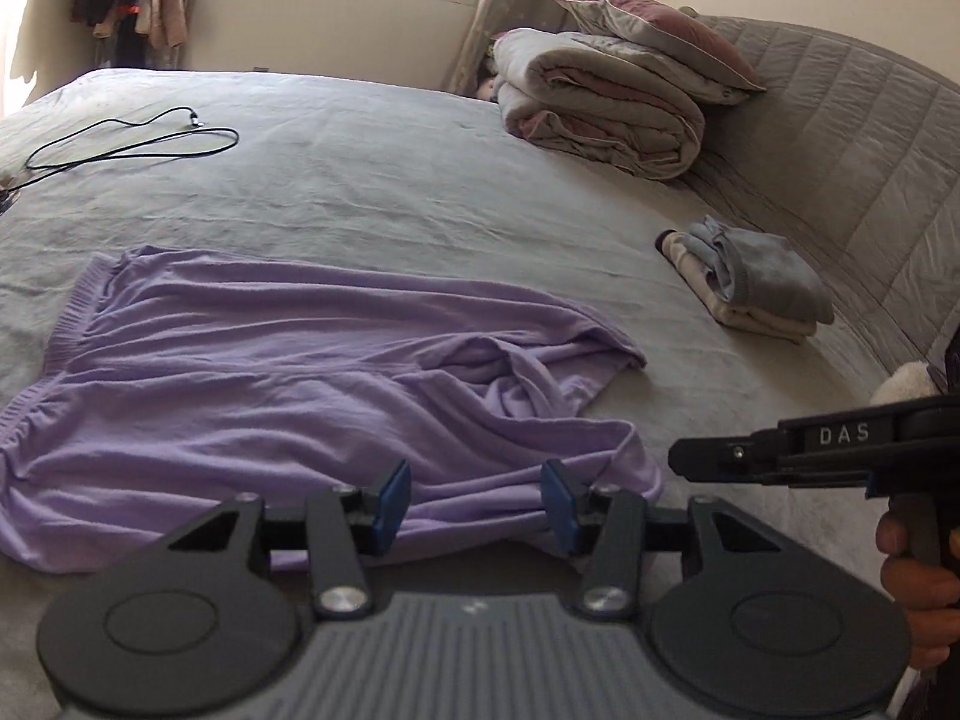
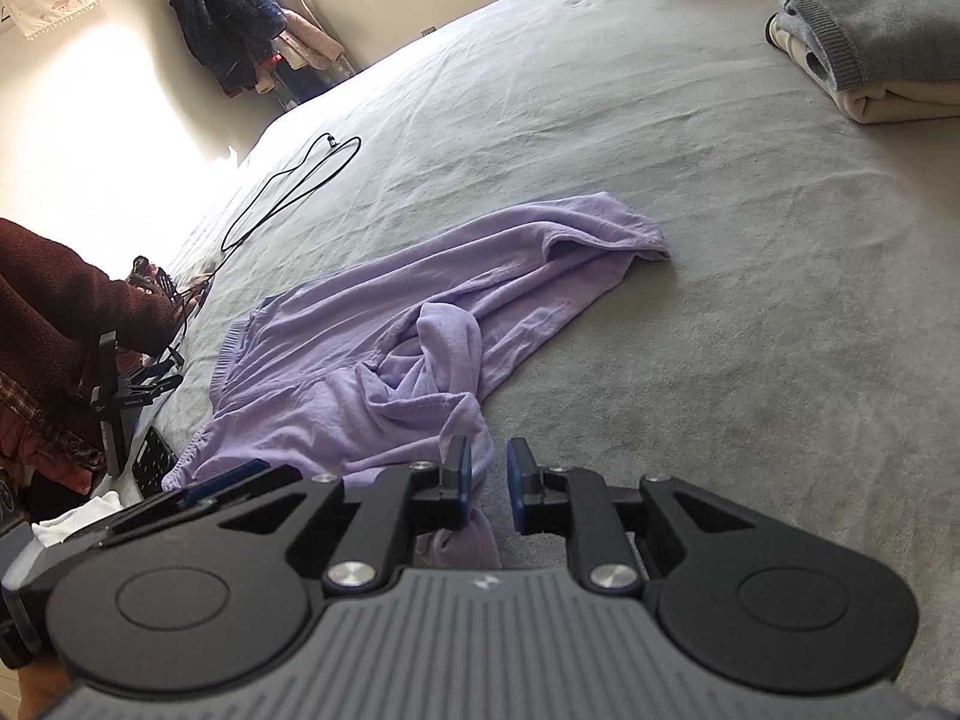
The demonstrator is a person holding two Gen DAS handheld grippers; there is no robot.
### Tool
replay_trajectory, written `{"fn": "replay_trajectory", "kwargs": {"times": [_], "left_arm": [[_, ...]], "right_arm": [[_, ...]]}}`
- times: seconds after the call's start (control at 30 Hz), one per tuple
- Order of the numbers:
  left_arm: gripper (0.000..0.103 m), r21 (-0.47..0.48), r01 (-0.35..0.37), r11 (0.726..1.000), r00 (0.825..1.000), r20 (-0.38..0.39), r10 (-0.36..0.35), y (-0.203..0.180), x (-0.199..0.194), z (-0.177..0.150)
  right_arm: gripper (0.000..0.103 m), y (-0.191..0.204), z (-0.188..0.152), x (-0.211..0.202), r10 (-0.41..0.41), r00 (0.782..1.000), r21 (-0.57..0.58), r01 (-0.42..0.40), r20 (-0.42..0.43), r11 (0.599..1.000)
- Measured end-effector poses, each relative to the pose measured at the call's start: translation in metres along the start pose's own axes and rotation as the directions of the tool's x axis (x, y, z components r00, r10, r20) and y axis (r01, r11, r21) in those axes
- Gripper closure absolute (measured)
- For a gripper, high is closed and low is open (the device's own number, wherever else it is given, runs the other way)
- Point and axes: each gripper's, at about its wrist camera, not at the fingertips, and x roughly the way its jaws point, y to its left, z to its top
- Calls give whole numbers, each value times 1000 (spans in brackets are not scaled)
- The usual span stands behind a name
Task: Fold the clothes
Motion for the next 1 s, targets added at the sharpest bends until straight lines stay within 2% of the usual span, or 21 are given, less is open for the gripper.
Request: {"fn": "replay_trajectory", "kwargs": {"times": [0.03, 0.1, 0.17, 0.23, 0.33, 0.37, 0.4, 0.43, 0.47, 0.5, 0.7, 0.8, 1.0], "left_arm": [[54, 33, 20, 999, 1000, -2, -20, -10, 3, -1], [54, 103, 57, 993, 998, -8, -57, -30, 8, -2], [54, 172, 88, 981, 996, -23, -85, -47, 14, -5], [54, 229, 92, 969, 995, -57, -81, -62, 23, -9], [55, 277, 52, 959, 996, -89, -29, -74, 37, -16], [63, 282, 33, 959, 996, -92, -8, -75, 40, -16], [77, 285, 13, 959, 996, -93, 14, -76, 42, -17], [84, 287, -7, 958, 995, -94, 36, -76, 44, -17], [91, 273, -11, 962, 995, -89, 37, -73, 43, -15], [92, 256, -12, 967, 996, -82, 34, -70, 42, -13], [94, 46, -6, 999, 1000, 21, 5, -38, 20, 7], [94, -47, -4, 999, 995, 95, 9, -18, 7, 16], [94, -160, -40, 986, 981, 180, 69, 15, -11, 26]], "right_arm": [[79, -1, 1, -2, -2, 1000, 4, 2, 5, 1000], [67, -4, 4, -6, -7, 1000, 10, 6, 21, 1000], [67, -6, 6, -10, -13, 999, 8, 12, 33, 1000], [67, -7, 7, -12, -21, 999, 3, 21, 40, 1000], [66, -10, 8, -13, -31, 999, 10, 31, 38, 999], [66, -12, 9, -13, -35, 999, 13, 34, 36, 999], [66, -13, 9, -12, -38, 999, 16, 37, 35, 999], [66, -14, 9, -12, -41, 999, 18, 40, 33, 999], [66, -15, 9, -11, -44, 999, 21, 44, 32, 999], [66, -15, 10, -11, -47, 998, 23, 47, 30, 999], [66, -15, 11, -8, -46, 999, 22, 46, 15, 999], [66, -14, 10, -6, -44, 999, 18, 44, 8, 999], [66, -9, 6, 1, -43, 999, -4, 43, -11, 999]]}}
